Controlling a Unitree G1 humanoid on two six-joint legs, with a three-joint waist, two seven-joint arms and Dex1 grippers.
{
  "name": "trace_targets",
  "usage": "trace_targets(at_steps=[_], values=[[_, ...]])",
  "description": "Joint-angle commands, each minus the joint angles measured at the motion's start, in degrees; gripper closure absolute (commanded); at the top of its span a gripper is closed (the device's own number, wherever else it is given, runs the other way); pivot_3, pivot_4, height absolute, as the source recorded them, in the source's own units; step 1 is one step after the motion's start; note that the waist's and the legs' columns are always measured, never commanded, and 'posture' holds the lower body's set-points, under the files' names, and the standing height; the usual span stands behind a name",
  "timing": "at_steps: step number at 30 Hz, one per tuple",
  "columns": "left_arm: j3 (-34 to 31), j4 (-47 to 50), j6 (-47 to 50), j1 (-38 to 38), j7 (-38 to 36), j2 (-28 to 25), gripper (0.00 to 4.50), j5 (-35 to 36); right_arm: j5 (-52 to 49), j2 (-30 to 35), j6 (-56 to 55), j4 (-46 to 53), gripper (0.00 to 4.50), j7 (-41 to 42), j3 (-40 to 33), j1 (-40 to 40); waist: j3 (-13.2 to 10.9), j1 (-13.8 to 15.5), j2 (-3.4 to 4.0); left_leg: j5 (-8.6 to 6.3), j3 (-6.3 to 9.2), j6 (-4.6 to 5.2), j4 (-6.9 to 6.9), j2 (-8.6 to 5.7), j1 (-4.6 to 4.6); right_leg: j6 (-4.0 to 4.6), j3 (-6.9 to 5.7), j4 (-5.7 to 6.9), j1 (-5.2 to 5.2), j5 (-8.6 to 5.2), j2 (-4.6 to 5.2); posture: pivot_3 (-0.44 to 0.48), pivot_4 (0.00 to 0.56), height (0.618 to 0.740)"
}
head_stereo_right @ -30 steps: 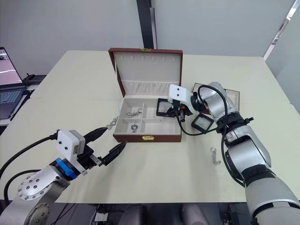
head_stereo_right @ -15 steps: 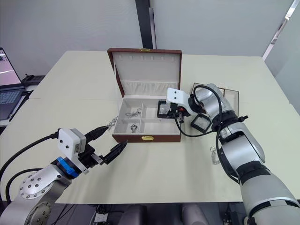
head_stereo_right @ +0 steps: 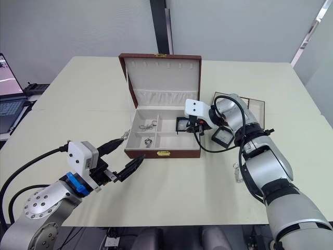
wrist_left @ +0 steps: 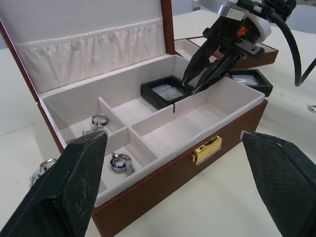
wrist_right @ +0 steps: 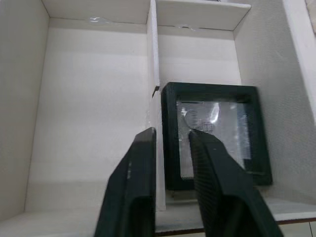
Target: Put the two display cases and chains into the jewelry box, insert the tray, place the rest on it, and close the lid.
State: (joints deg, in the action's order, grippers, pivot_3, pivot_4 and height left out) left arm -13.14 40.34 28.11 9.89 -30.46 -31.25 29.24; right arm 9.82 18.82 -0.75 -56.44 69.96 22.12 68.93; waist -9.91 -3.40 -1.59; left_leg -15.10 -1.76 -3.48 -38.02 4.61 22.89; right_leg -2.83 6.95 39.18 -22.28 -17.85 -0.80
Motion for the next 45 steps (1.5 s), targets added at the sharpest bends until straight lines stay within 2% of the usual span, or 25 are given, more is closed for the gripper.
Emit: trace_targets(at_steps=[1, 4, 8, 15, 21, 25, 29, 33, 39, 45], values=[[0.16, 2.36, -0.13, -0.95, 0.25, -0.17, 0.00, 1.12, -1.13, 0.44, -0.82, 1.24, 2.26, 0.15, -2.55, 2.35, 0.00, 0.00, 0.00, 0.00, 0.00, 0.00, 0.00, 0.00, 0.00, 0.00, 0.00, 0.00, 0.00, 0.00, 0.00, 0.000, 0.150, 0.740], [0.03, 2.07, 0.14, -1.56, -0.01, -0.38, 0.00, 1.25, -3.63, 1.87, -0.08, 3.92, 1.44, 2.53, -5.05, 2.37, 0.00, 0.01, 0.00, 0.00, 0.00, 0.00, 0.00, 0.00, 0.00, 0.00, 0.00, 0.00, 0.00, 0.00, 0.00, 0.000, 0.150, 0.740], [-0.27, 1.04, 0.61, -2.58, -0.89, -0.89, 0.00, 1.84, -8.22, 4.40, 3.13, 9.88, 0.08, 5.43, -9.17, 0.28, -0.04, 0.10, 0.05, 0.00, 0.01, 0.00, 0.01, 0.00, 0.02, 0.00, -0.01, -0.01, 0.01, 0.00, 0.01, 0.000, 0.150, 0.740], [-4.28, -5.41, 2.19, -4.40, -6.35, -5.62, 0.00, 4.94, -17.37, 11.59, 12.59, 26.27, 0.03, 4.94, -18.23, -11.44, -0.03, 0.37, 0.04, 0.00, 0.08, 0.00, 0.03, -0.01, 0.03, 0.00, -0.06, -0.08, 0.05, 0.00, 0.00, 0.000, 0.150, 0.740], [-10.01, -18.94, 0.29, -5.10, -15.77, -14.46, 0.00, 4.19, -25.93, 21.71, 23.04, 44.82, 0.03, 2.61, -28.64, -31.80, -0.06, 0.66, 0.07, -0.01, 0.06, 0.01, 0.08, -0.03, 0.07, 0.05, -0.06, -0.12, 0.00, -0.05, 0.00, 0.000, 0.150, 0.740], [-12.77, -27.75, -1.77, -6.74, -19.70, -19.09, 0.00, 2.47, -29.18, 25.48, 26.95, 51.64, 0.03, 0.09, -34.33, -44.77, -0.07, 0.30, 0.08, -0.01, 0.03, 0.01, 0.10, -0.01, 0.03, 0.06, -0.02, -0.12, -0.01, -0.07, -0.04, 0.000, 0.150, 0.740], [-13.11, -36.24, -4.47, -8.32, -21.91, -21.49, 0.00, -0.16, -30.38, 26.39, 26.24, 52.62, 0.03, -2.97, -38.11, -51.93, -0.08, -0.16, 0.09, -0.01, -0.03, 0.01, 0.08, -0.02, -0.02, 0.03, 0.06, -0.09, 0.00, -0.06, -0.06, 0.000, 0.150, 0.740], [-14.16, -43.26, -7.30, -9.18, -22.16, -21.57, 0.00, -2.11, -28.23, 27.37, 21.77, 51.03, 0.03, -6.05, -39.06, -56.58, -0.08, -0.13, 0.09, -0.01, -0.03, 0.01, 0.07, -0.02, -0.03, 0.01, 0.06, -0.09, 0.00, -0.06, -0.06, 0.000, 0.150, 0.740], [-15.54, -48.73, -11.65, -6.15, -20.43, -18.62, 0.00, -4.05, -27.91, 27.01, 17.38, 43.74, 0.03, -10.30, -40.72, -58.16, -0.08, 0.05, 0.08, -0.01, -0.05, 0.01, 0.08, -0.01, -0.02, 0.01, 0.05, -0.09, 0.00, -0.05, -0.05, 0.000, 0.150, 0.740], [-16.83, -49.25, -13.59, -4.30, -18.00, -15.52, 0.00, -4.16, -28.03, 26.44, 14.14, 38.46, 0.03, -11.48, -40.44, -57.57, -0.08, 0.13, 0.07, -0.01, -0.06, 0.01, 0.09, 0.00, 0.01, 0.02, 0.05, -0.10, 0.00, -0.05, -0.04, 0.000, 0.150, 0.740]])
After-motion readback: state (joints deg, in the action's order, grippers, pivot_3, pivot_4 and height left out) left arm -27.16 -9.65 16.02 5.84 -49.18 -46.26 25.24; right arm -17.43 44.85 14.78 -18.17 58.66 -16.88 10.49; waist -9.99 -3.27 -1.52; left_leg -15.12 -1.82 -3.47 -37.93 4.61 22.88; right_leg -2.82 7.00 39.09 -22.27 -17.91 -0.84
